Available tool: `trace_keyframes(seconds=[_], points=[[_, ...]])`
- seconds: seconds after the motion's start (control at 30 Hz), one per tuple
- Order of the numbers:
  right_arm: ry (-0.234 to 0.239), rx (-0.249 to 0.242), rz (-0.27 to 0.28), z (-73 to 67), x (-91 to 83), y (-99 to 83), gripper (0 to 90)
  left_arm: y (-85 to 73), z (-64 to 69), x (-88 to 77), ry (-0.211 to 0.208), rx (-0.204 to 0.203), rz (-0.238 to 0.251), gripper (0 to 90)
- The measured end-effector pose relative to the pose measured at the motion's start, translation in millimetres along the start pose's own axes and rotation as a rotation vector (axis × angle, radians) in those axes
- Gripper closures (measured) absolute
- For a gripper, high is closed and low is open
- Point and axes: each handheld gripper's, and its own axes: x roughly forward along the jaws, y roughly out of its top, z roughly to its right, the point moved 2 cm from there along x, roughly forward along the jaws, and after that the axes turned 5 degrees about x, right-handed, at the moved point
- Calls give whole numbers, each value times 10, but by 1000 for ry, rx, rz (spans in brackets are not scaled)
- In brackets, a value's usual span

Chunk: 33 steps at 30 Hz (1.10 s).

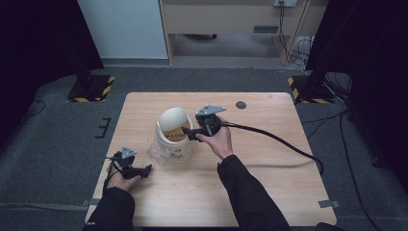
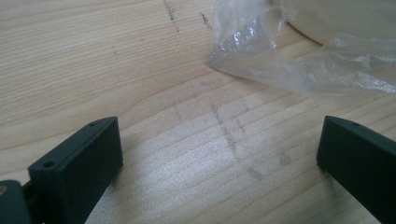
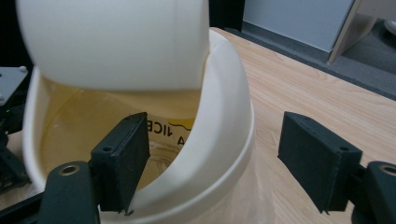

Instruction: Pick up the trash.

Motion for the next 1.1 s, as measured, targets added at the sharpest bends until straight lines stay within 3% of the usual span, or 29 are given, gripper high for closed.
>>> trace_keyframes(seconds=[0.17,0.3,0.37,0.53,0.63,0.73,1.0,1.03,1.1], points=[[8,-25,22,-28,-183,58,250,0,1,0,1,1,0,0],[-8,-63,41,-19,-489,151,237,0,1,0,1,1,-1,0],[-9,-69,41,-17,-536,159,234,0,1,0,1,1,0,0],[-20,-32,87,102,-840,132,244,0,3,0,1,1,-2,0],[-40,-13,98,221,-1050,30,250,0,4,0,2,0,-1,0],[-55,-7,95,277,-1142,-48,250,0,4,0,2,0,-1,0],[-120,-1,30,476,-1439,-477,303,0,8,0,3,0,-1,0],[-137,23,12,518,-1502,-589,314,0,8,0,3,0,-1,0],[-140,30,3,536,-1525,-631,315,0,8,0,3,-1,-1,0]])
